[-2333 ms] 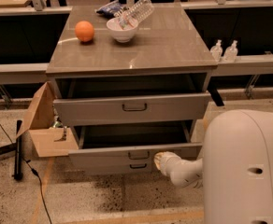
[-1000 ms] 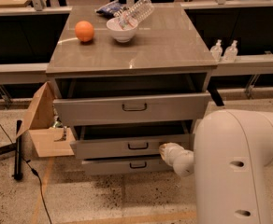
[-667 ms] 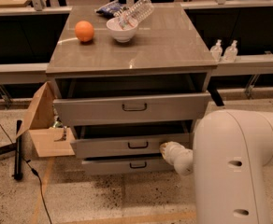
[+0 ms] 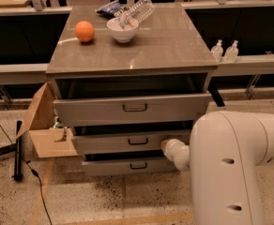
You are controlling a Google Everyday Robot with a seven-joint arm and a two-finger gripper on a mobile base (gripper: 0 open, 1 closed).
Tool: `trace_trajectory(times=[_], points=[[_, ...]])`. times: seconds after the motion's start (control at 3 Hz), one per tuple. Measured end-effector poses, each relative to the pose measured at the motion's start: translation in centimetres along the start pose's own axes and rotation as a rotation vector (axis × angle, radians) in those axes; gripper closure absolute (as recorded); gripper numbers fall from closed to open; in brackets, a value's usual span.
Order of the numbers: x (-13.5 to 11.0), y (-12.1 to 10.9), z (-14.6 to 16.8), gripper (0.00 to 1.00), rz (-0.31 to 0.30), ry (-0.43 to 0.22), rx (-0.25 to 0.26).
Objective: Close middle drawer
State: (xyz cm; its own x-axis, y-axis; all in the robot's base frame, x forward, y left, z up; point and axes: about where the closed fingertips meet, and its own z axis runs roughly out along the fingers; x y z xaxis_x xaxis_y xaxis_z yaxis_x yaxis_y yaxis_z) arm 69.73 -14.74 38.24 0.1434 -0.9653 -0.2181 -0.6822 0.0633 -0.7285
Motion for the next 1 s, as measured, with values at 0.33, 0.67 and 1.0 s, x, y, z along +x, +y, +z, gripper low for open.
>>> trace_trajectory(times=[0.33,0.67,1.0], points=[[0.5,-0.6,0.8,1.0,-0.013,0.003,0.0],[0.8,-0.7,-0.6,1.0,0.025,-0.02,-0.015],[0.1,0.3,-5.0,1.0,0.067,-0.077,-0.065]])
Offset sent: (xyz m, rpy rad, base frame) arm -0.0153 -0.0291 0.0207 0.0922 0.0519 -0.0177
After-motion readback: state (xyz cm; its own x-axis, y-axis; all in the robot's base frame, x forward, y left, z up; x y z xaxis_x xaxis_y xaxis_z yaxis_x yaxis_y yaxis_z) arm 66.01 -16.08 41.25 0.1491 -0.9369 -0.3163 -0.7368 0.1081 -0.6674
